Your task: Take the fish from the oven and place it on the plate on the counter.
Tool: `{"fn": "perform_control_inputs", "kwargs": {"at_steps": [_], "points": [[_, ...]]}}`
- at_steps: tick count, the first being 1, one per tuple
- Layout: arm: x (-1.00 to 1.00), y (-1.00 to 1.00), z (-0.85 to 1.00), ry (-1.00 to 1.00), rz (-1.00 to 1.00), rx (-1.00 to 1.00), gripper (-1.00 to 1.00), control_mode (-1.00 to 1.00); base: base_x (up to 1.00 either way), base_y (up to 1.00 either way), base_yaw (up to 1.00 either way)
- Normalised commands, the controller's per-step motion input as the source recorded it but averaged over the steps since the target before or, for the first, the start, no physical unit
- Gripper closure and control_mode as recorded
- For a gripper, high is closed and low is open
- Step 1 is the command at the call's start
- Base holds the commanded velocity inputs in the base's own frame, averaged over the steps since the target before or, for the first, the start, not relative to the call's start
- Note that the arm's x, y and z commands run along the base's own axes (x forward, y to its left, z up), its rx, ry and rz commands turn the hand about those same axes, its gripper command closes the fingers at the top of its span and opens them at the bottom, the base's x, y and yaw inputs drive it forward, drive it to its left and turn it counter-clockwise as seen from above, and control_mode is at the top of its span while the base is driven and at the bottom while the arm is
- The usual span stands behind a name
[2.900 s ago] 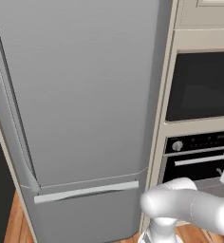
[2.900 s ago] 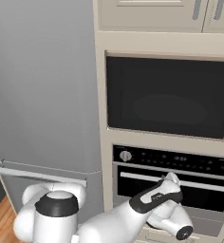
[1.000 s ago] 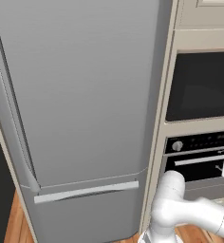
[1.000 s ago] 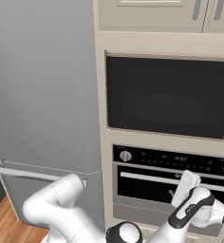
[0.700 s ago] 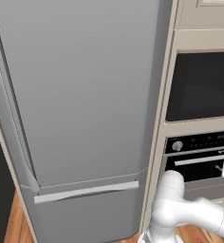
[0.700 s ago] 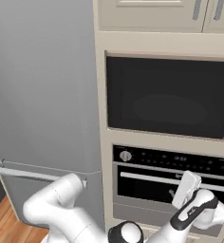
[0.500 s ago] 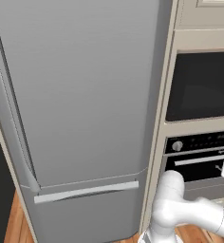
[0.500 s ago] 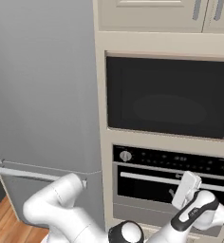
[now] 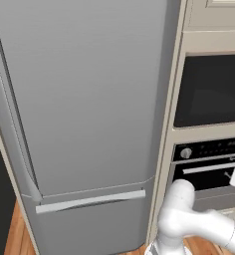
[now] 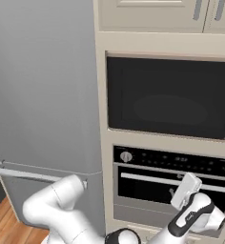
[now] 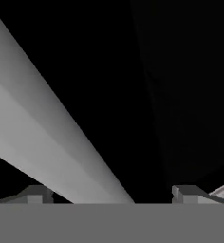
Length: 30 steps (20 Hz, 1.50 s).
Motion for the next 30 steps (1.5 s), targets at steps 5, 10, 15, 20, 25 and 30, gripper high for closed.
{"fn": "perform_control_inputs", "kwargs": {"at_steps": [5, 10, 15, 20, 25, 30], "points": [[0.47, 0.67, -0.09, 0.00, -0.45, -0.02, -1.00, -1.00, 0.00, 0.00, 0.00], [0.15, 0.40, -0.01, 0.00, -0.26, 0.00, -1.00, -1.00, 0.00, 0.00, 0.00], [0.00, 0.02, 0.00, 0.00, -0.01, 0.00, 1.00, -1.00, 0.00, 0.00, 0.00], [0.00, 0.00, 0.00, 0.00, 0.00, 0.00, 1.00, -1.00, 0.00, 0.00, 0.00], [-0.62, -0.23, -0.37, 0.03, 0.00, 0.00, 1.00, -1.00, 0.00, 0.00, 0.00], [-0.99, -0.40, -0.76, 0.06, 0.00, 0.00, 1.00, -1.00, 0.00, 0.00, 0.00]]}}
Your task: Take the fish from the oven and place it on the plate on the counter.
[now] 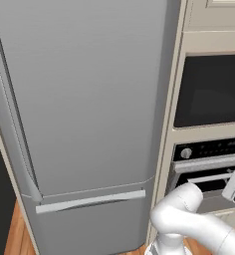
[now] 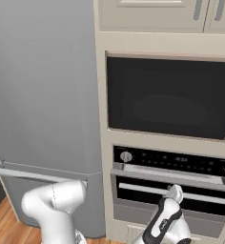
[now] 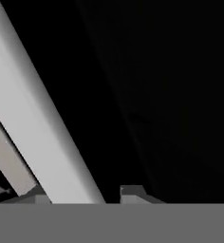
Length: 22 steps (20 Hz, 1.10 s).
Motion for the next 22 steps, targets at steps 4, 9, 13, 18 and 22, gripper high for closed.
{"fn": "perform_control_inputs", "kwargs": {"at_steps": [4, 9, 13, 18, 22], "points": [[-0.93, -0.38, -0.83, 0.12, 0.00, 0.00, 1.00, -1.00, 0.00, 0.00, 0.00], [-0.87, -0.38, -0.95, 0.14, 0.00, -0.02, 1.00, -1.00, 0.00, 0.00, 0.00], [-0.91, -0.41, -1.00, 0.14, 0.00, -0.04, 1.00, -1.00, 0.00, 0.00, 0.00], [-1.00, -0.37, -1.00, 0.07, 0.00, -0.06, 1.00, -1.00, 0.00, 0.00, 0.00], [-0.82, -0.33, -1.00, 0.07, 0.00, -0.07, 1.00, -1.00, 0.00, 0.00, 0.00]]}}
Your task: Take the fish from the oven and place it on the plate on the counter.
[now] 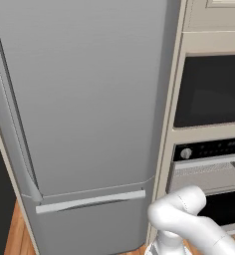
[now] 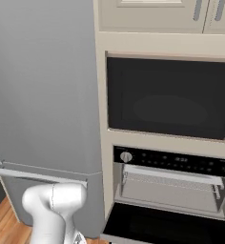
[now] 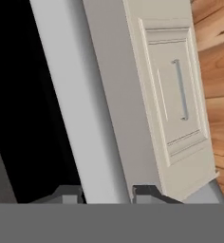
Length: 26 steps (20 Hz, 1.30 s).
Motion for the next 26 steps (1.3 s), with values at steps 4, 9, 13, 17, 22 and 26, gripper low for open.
{"fn": "perform_control_inputs", "kwargs": {"at_steps": [4, 9, 13, 17, 22, 26], "points": [[-0.07, -0.04, -0.08, 0.06, 0.00, 0.00, -1.00, -1.00, 0.00, 0.00, 0.00], [-0.21, -0.01, 0.22, 0.00, 0.00, 0.00, -1.00, -1.00, 0.00, 0.00, 0.00], [-0.32, -0.25, 0.68, -0.03, 0.02, 0.00, -1.00, -1.00, 0.00, 0.00, 0.00], [-0.42, -0.25, 0.99, -0.07, 0.07, 0.02, -1.00, -1.00, 0.00, 0.00, 0.00], [-0.31, -0.02, 1.00, -0.05, 0.11, 0.01, -1.00, -1.00, 0.00, 0.00, 0.00], [-0.12, 0.00, 1.00, 0.00, 0.12, 0.00, -1.00, -1.00, 0.00, 0.00, 0.00]]}}
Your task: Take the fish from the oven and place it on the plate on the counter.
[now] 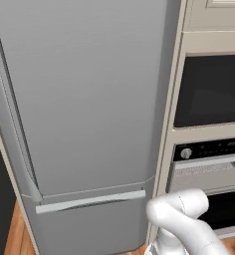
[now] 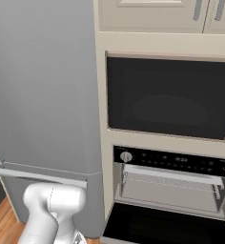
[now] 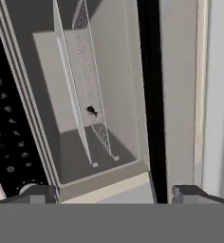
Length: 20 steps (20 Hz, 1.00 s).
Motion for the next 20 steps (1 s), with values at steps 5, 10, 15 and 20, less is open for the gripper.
{"fn": "perform_control_inputs", "kwargs": {"at_steps": [5, 10, 15, 20], "points": [[0.11, -0.01, 0.87, 0.06, 0.02, 0.00, -1.00, -1.00, 0.00, 0.00, 0.00], [0.37, -0.01, 0.53, 0.20, 0.00, -0.05, -1.00, -1.00, 0.00, 0.00, 0.00], [0.71, 0.00, 0.03, 0.16, -0.01, -0.07, -1.00, -1.00, 0.00, 0.00, 0.00], [0.75, 0.00, -0.42, 0.00, 0.00, 0.00, -1.00, -1.00, 0.00, 0.00, 0.00]]}}
